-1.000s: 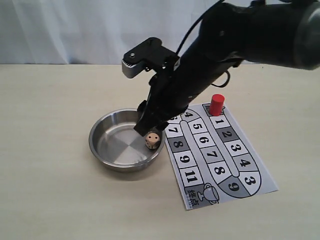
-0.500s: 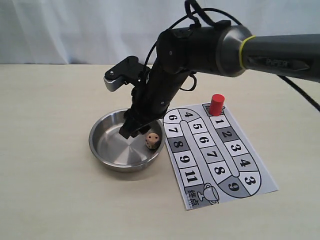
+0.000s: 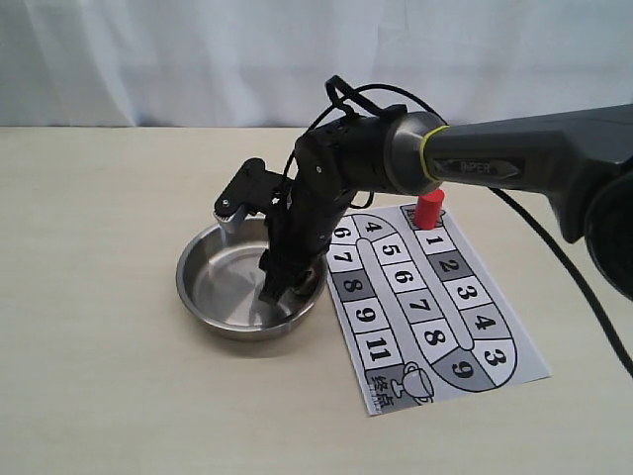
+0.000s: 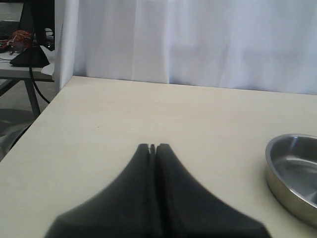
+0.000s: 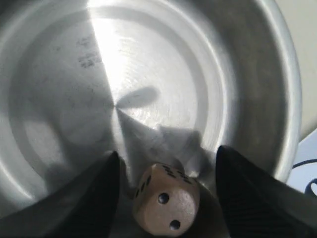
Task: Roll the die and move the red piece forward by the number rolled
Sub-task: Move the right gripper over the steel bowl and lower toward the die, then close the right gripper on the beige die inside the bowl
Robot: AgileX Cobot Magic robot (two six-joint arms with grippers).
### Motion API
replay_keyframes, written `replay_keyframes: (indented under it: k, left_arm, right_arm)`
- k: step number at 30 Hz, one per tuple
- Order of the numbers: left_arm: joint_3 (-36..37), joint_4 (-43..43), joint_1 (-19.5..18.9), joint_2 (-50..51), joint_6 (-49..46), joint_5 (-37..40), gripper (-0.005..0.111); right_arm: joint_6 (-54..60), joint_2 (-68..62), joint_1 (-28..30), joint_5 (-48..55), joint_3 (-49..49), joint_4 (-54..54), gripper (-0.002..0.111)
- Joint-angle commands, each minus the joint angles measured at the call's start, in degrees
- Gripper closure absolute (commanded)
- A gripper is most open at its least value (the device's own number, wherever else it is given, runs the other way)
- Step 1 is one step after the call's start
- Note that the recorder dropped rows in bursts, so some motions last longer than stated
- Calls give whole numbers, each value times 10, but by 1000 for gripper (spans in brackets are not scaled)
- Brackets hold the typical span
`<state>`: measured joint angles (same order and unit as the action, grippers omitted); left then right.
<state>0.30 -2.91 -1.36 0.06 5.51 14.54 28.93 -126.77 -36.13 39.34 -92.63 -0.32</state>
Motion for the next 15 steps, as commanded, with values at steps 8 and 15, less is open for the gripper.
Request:
replay_keyframes:
  k: [8,15]
  left_arm:
    - [-3,1,0,-1,2,-7,107]
    - [-3,2,0,-1,2,-7,107]
  right_arm:
    - [3,-8,0,15,-4,-8,47]
    - [3,-8,0,45,-4,-33,47]
